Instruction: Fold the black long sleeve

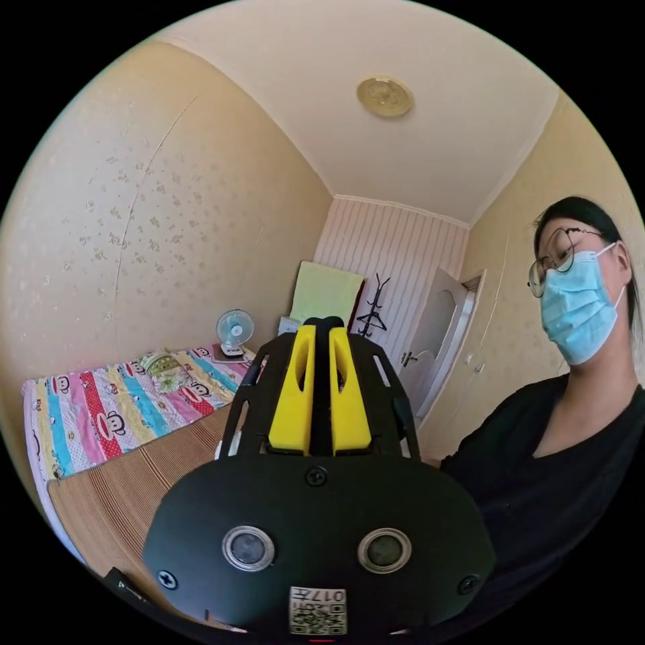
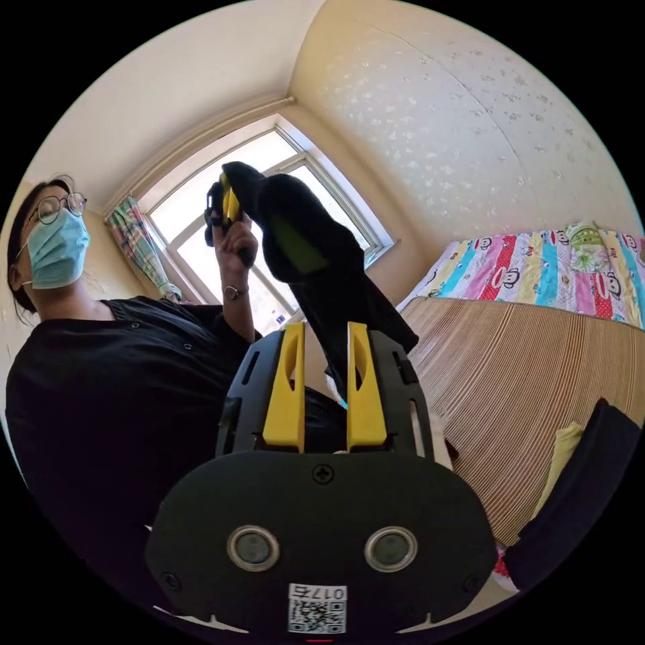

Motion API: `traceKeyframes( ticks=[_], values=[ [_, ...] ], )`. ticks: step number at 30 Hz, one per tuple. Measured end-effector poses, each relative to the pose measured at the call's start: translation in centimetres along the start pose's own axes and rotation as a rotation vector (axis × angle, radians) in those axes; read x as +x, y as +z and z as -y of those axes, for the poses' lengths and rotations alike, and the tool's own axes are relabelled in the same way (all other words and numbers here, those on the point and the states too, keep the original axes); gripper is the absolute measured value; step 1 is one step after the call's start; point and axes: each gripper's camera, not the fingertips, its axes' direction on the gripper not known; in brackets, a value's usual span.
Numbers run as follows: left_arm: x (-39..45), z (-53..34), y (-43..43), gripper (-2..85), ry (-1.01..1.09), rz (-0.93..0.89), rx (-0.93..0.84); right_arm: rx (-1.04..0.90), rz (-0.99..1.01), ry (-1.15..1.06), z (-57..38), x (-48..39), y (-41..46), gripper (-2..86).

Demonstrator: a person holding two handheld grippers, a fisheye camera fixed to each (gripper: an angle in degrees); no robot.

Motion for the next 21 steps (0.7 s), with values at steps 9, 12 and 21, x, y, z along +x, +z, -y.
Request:
traceKeyframes(
  ticks=[9,12,21],
  values=[
    [3.0,3.3,-10.7,3.9,0.064,-0.003,0.156,0.035,0.027,0.065,4.7,2.9,2.9,9.8],
    [1.7,2.9,-14.5,3.8,0.009,0.02,0.186,0.025,0.022,-0.021,8.2,0.9,2.4,4.7],
    [1.3,1.4,-27.4,3.8,0.102,0.161,0.151,0.458,-0.412,-0.283,16.9,-13.5,-7.5,2.9]
  ],
)
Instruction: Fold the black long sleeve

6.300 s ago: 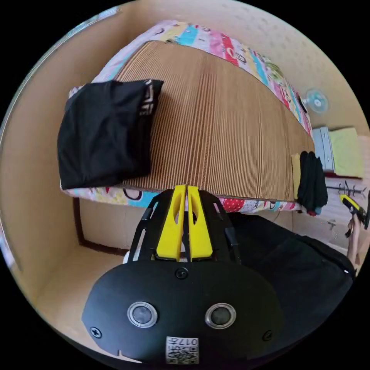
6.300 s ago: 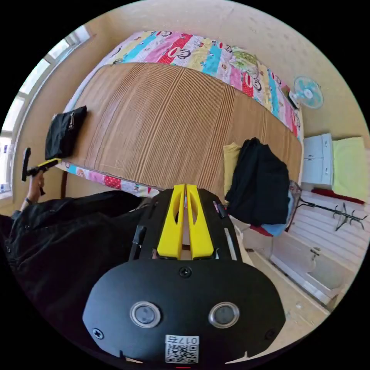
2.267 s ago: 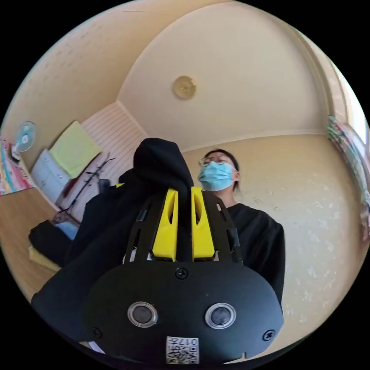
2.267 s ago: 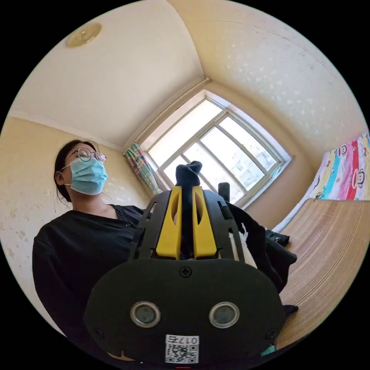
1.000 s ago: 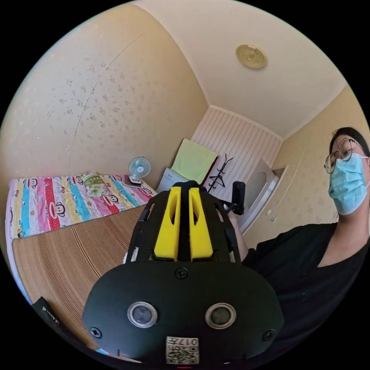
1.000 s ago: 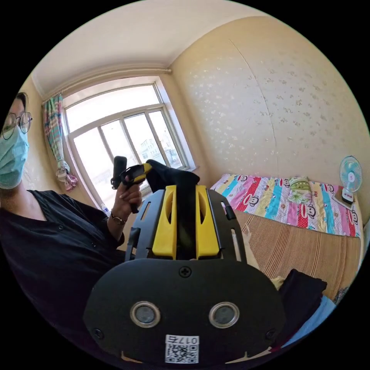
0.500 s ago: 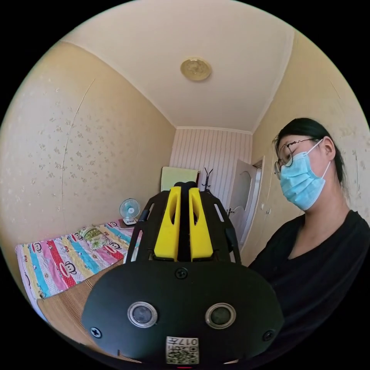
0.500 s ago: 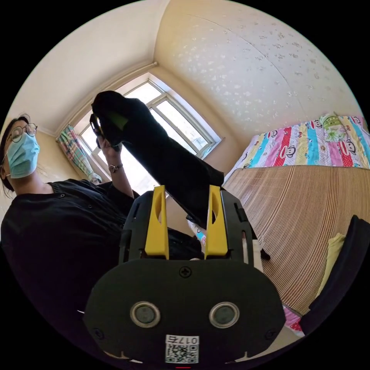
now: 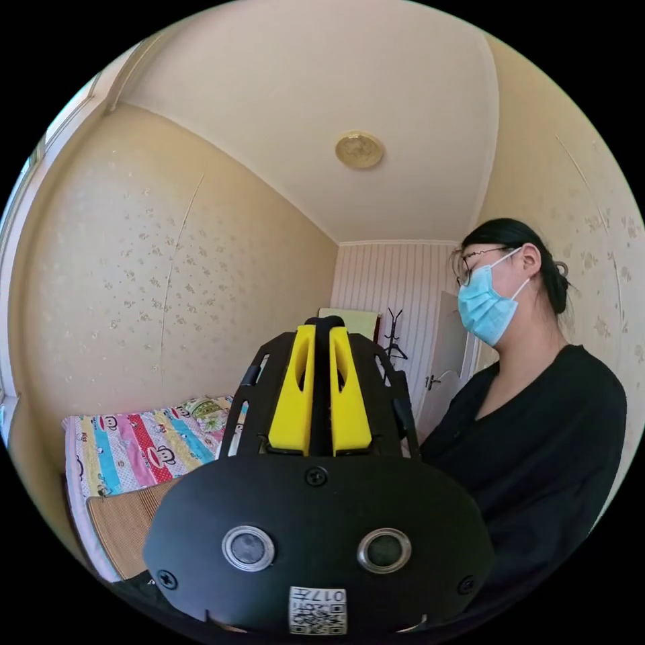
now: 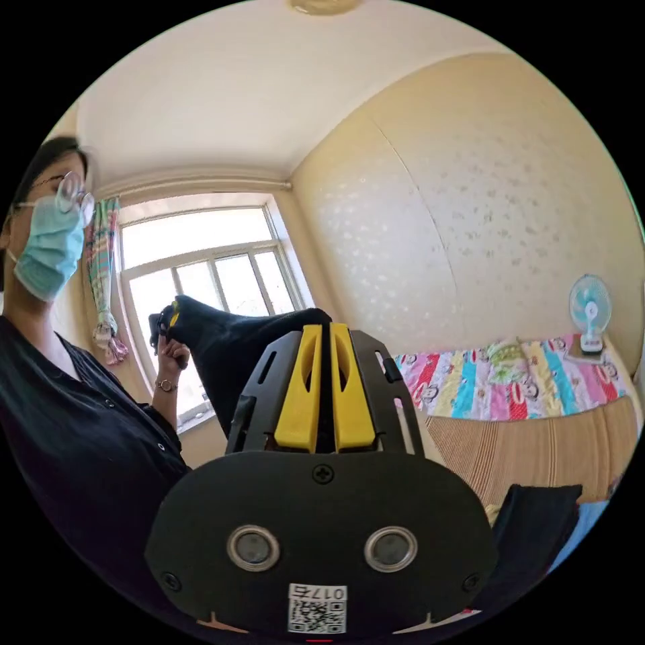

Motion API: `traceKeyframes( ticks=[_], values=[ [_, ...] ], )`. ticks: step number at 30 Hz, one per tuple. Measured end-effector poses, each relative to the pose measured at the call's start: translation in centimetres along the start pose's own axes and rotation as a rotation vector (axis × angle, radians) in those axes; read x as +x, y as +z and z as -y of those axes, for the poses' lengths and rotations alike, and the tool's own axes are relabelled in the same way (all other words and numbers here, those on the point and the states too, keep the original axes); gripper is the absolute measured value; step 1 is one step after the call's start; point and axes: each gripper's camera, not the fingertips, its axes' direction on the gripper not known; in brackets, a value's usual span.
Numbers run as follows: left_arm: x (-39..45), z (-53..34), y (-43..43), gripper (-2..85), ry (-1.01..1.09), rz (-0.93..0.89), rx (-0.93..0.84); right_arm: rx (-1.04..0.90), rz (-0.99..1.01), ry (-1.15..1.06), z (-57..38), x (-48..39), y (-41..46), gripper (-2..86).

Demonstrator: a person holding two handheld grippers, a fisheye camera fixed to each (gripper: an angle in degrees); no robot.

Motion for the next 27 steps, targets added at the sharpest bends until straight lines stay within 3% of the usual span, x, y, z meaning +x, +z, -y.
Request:
traceKeyframes(
  ticks=[5,9,12,14,16,17,19,21,24,26,27],
  values=[
    [-5.9,0.4,-1.7,3.0,-0.224,0.14,-0.017,0.148,-0.196,-0.135,7.3,-3.0,1.4,2.6],
    [-19.5,3.2,4.0,3.1,-0.34,0.191,-0.153,0.009,-0.275,-0.096,13.9,3.0,10.7,2.5],
    [-36.1,3.8,12.4,4.4,-0.577,0.305,-0.306,-0.26,-0.453,-0.13,19.1,12.8,25.7,2.5],
    [-45.0,1.1,16.5,6.6,-0.72,0.49,-0.433,-0.569,-0.593,-0.059,19.8,20.3,36.2,2.5],
    [-50.8,-4.0,18.3,7.7,-0.89,0.645,-0.622,-1.034,-0.738,0.162,15.7,28.4,45.0,2.5],
    [-52.8,-7.8,18.6,7.8,-0.958,0.683,-0.709,-1.157,-0.756,0.22,12.9,30.4,46.7,2.3],
    [-54.0,-13.5,18.5,7.5,-0.981,0.715,-0.759,-1.203,-0.688,0.223,8.7,31.5,48.0,1.7],
    [-54.8,-22.7,18.7,6.5,-1.015,0.678,-0.917,-1.28,-0.575,0.188,3.4,32.1,48.8,1.0],
    [-54.6,-35.7,17.0,5.0,-1.183,0.594,-1.216,-1.625,-0.549,0.24,-8.0,35.2,48.5,0.5],
    [-53.5,-41.5,14.2,3.5,-1.25,0.603,-1.357,-1.976,-0.634,0.335,-16.6,38.6,45.3,0.4],
    [-52.8,-44.7,12.0,2.3,-1.296,0.619,-1.455,-2.059,-0.652,0.37,-18.3,39.4,44.0,0.4]
  ],
)
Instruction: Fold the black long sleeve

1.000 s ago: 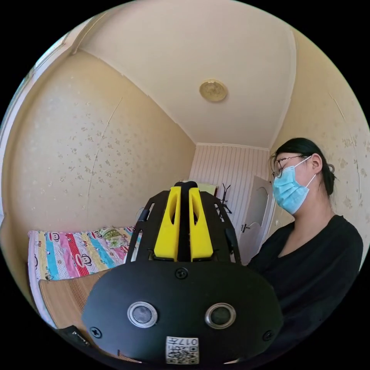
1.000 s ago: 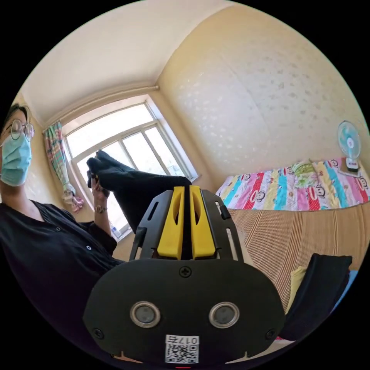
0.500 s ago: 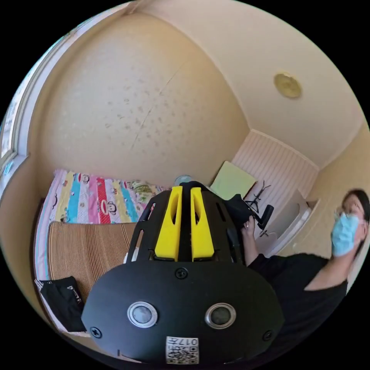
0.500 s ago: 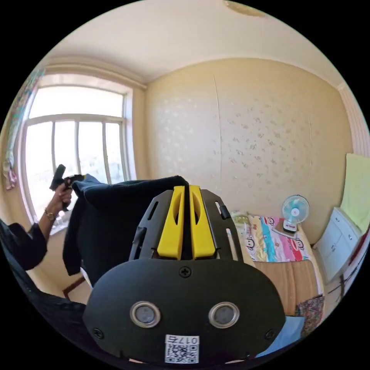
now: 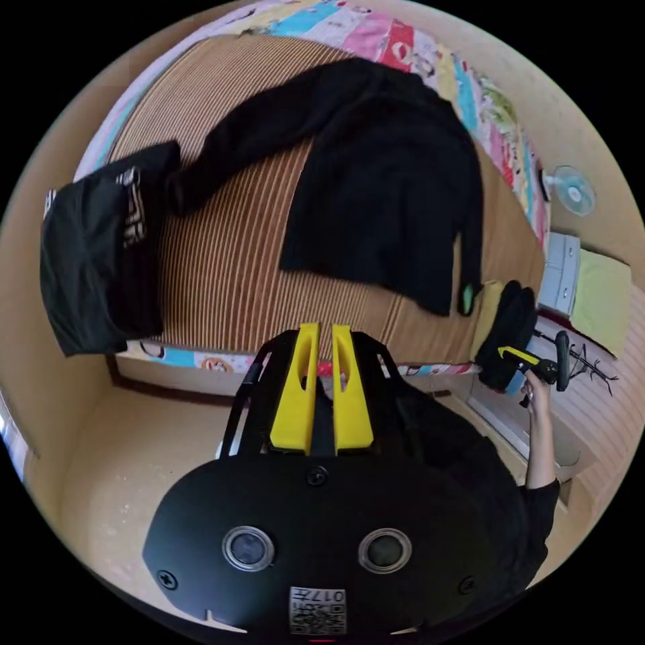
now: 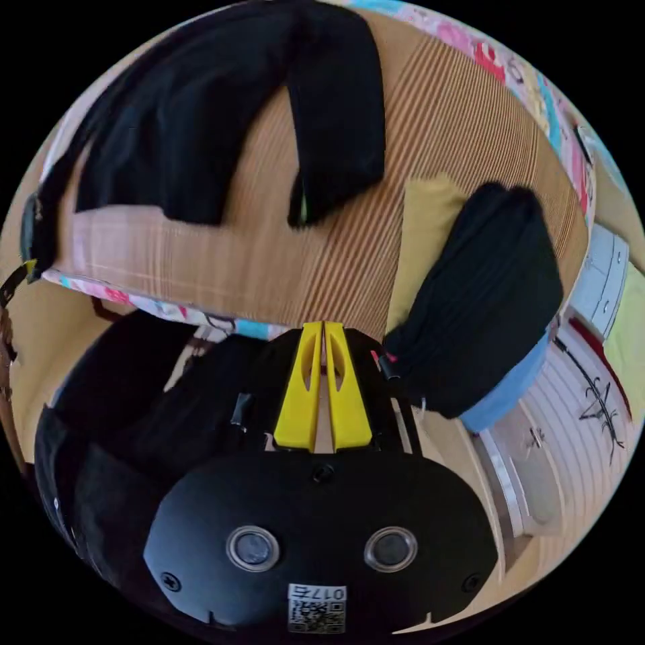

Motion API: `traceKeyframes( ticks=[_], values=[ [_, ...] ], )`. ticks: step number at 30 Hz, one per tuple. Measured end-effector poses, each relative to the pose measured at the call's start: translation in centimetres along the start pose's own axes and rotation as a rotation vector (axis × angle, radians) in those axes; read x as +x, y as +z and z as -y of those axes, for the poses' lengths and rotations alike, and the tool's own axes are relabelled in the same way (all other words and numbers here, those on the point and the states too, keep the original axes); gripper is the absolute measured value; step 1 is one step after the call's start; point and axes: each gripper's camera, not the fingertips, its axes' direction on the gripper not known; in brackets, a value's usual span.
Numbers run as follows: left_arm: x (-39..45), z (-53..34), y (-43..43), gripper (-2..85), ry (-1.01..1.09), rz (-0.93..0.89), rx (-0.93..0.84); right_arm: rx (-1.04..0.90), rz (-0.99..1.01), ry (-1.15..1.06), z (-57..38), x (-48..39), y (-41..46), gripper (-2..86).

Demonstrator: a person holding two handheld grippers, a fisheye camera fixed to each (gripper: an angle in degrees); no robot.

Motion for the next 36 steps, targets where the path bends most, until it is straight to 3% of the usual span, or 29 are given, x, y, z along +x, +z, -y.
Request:
traceKeyframes(
  ticks=[2,7,14,18,22,25,31,36],
  values=[
    [-3.9,-0.8,3.1,1.3,-0.055,0.065,-0.116,-0.267,0.027,-0.007,0.0,3.4,6.3,0.3],
    [-11.1,-2.4,6.4,0.0,-0.101,0.227,-0.336,-0.65,0.164,-0.064,-1.3,9.1,11.1,0.2],
    [-12.9,0.9,3.5,-0.4,-0.008,0.143,-0.352,-0.801,0.117,-0.239,1.7,12.6,4.5,0.3],
    [-12.0,3.7,0.5,-0.5,0.064,0.088,-0.313,-0.664,0.137,-0.325,4.3,12.5,-2.0,0.3],
    [-12.0,5.7,-1.8,-0.5,0.11,0.008,-0.299,-0.347,0.472,-0.393,6.9,12.7,-10.3,0.4],
    [-13.0,6.9,-3.3,-0.5,0.138,-0.076,-0.285,-0.222,0.729,-0.431,7.9,13.0,-13.2,0.6],
    [-17.7,9.0,-5.1,0.2,0.167,-0.171,-0.271,-0.211,0.889,-0.361,8.8,13.4,-11.5,2.4],
    [-24.4,11.0,-7.2,3.9,0.055,-0.219,-0.209,-0.168,0.95,-0.218,7.9,16.2,-9.8,6.8]
  ],
)
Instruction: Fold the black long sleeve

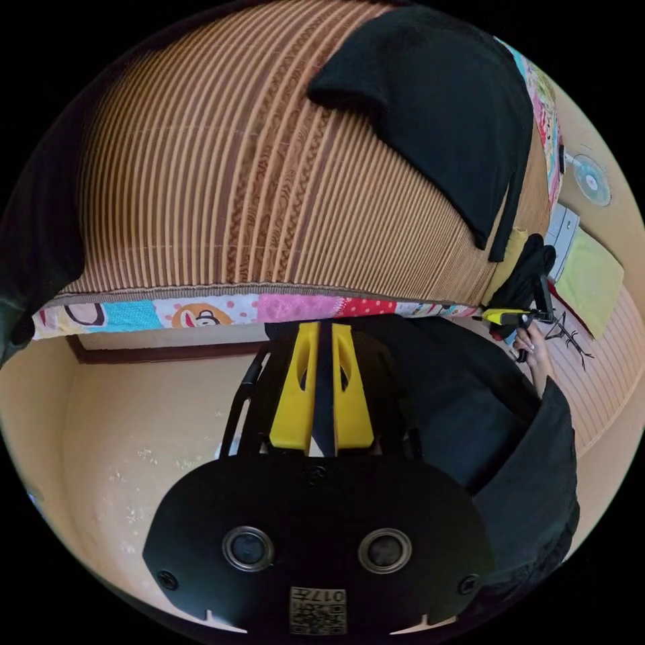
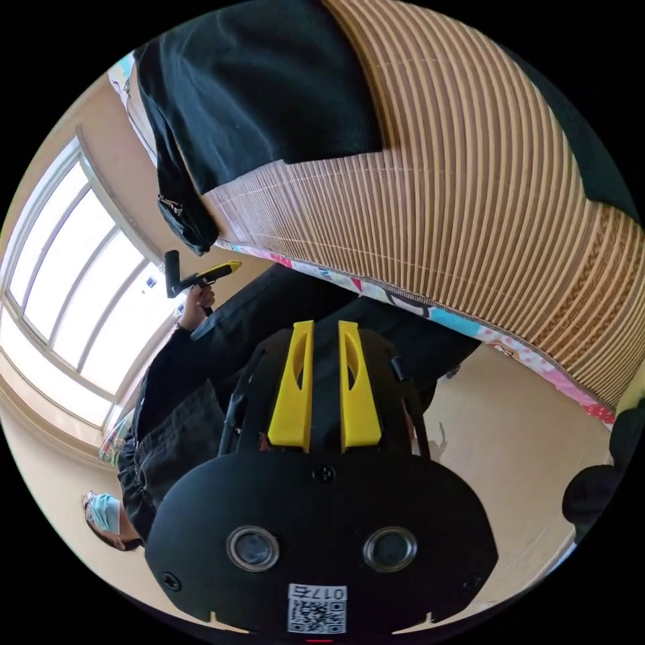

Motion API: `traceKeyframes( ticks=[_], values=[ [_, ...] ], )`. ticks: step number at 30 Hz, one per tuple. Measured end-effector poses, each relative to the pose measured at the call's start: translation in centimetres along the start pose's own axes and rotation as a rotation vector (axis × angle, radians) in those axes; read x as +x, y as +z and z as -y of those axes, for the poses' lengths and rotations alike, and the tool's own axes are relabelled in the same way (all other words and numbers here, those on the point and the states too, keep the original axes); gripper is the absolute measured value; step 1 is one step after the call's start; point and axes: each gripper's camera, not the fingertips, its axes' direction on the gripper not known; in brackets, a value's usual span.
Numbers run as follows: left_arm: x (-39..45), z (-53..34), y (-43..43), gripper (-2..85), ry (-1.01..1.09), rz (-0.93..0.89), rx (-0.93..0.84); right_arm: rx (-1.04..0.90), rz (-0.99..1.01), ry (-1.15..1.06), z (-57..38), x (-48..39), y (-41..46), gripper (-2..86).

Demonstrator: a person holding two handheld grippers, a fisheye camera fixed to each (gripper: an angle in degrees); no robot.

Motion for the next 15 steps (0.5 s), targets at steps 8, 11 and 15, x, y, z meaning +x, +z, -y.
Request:
traceKeyframes(
  ticks=[8,11,15],
  values=[
    [-1.1,4.4,-8.5,5.7,0.057,0.034,0.17,0.271,0.003,0.156,-1.5,2.4,-5.7,9.5],
    [-0.7,7.1,-11.3,6.3,0.07,0.063,0.2,0.353,0.019,0.195,-0.7,2.4,-7.2,9.8],
    [-0.5,10.6,-13.6,6.9,0.082,0.104,0.195,0.433,-0.017,0.212,1.4,1.4,-8.4,10.7]
  ],
)
